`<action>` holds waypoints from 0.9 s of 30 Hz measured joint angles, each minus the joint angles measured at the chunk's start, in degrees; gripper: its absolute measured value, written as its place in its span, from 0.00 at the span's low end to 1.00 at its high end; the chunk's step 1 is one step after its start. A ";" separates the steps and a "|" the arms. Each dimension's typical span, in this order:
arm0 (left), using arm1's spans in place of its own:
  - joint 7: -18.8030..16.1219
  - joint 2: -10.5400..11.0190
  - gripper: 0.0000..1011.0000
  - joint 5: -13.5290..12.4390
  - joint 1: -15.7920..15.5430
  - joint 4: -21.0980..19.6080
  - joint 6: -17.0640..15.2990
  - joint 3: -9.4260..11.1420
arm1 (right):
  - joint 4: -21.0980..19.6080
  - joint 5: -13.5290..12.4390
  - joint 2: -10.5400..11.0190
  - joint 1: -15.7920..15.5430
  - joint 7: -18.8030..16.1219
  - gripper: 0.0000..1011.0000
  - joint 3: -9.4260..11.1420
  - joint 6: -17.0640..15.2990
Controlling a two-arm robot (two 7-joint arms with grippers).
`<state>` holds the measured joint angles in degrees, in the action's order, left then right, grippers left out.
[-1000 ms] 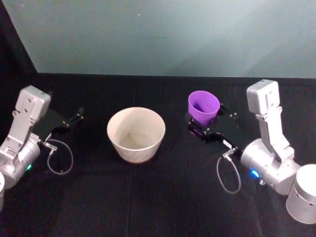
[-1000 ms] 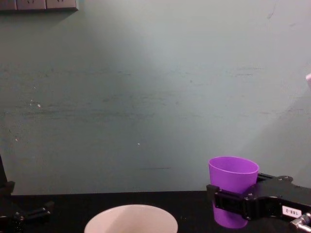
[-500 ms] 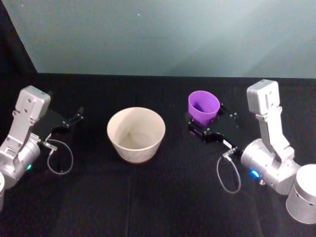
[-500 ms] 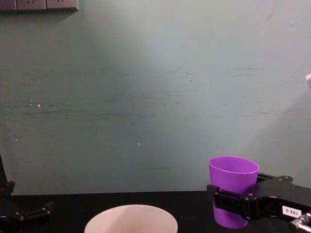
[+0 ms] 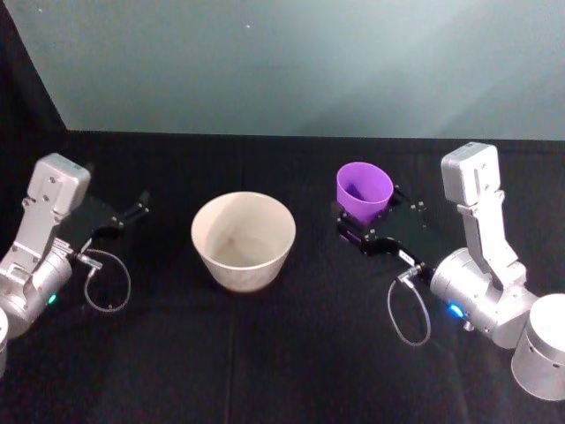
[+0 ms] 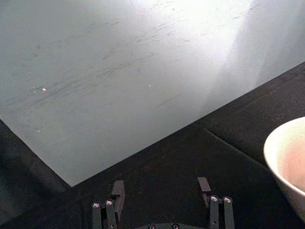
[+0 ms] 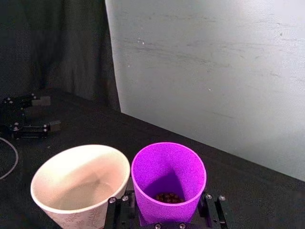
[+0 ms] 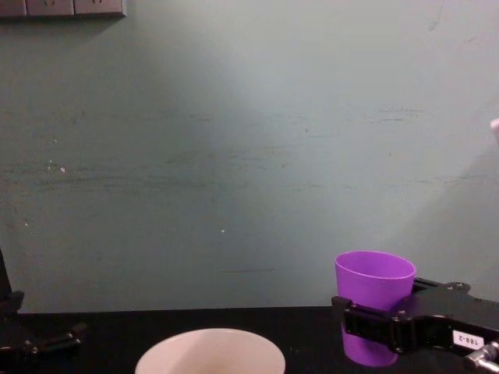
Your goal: Pick up the cup and pour the mung beans from the cup into the bowl.
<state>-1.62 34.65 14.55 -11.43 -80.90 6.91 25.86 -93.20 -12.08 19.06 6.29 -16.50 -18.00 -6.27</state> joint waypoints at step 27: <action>0.00 0.00 0.99 0.00 0.00 0.00 0.00 0.00 | 0.00 0.00 0.00 0.00 0.00 0.71 0.00 0.00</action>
<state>-1.62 34.64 14.55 -11.43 -80.90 6.91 25.86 -93.20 -12.09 19.06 6.29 -16.50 -18.00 -6.27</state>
